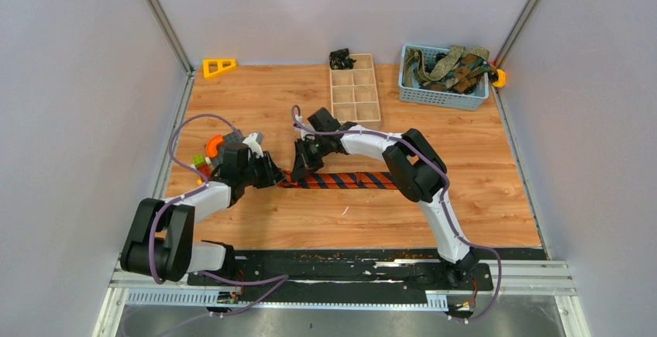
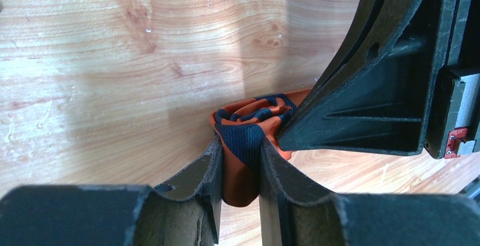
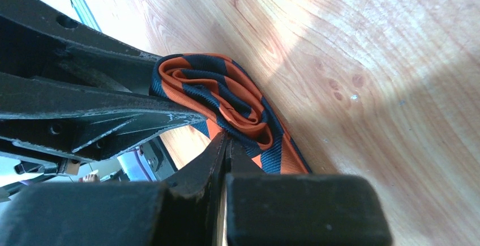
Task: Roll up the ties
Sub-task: Roll the tie at the center of the board.
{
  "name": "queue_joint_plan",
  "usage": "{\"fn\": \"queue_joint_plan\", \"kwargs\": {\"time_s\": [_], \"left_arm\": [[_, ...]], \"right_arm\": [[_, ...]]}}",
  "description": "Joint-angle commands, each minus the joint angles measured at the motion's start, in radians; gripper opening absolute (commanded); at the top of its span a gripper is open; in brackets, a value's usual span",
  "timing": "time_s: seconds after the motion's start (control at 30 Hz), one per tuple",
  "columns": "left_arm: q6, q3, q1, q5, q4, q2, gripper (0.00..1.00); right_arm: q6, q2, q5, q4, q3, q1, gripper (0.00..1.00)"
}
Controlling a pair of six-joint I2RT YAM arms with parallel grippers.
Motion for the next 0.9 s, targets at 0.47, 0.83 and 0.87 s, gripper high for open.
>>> {"fn": "queue_joint_plan", "kwargs": {"time_s": [0.47, 0.83, 0.87], "left_arm": [[0.056, 0.132, -0.113, -0.258, -0.249, -0.091, 0.14], [0.105, 0.211, -0.144, -0.368, -0.363, -0.118, 0.12], [0.110, 0.216, -0.145, -0.376, -0.371, -0.120, 0.12]], "right_arm": [[0.019, 0.004, 0.045, 0.012, 0.059, 0.037, 0.02], [0.047, 0.066, 0.020, 0.011, 0.155, 0.063, 0.02], [0.049, 0.074, 0.018, 0.010, 0.164, 0.065, 0.01]]}}
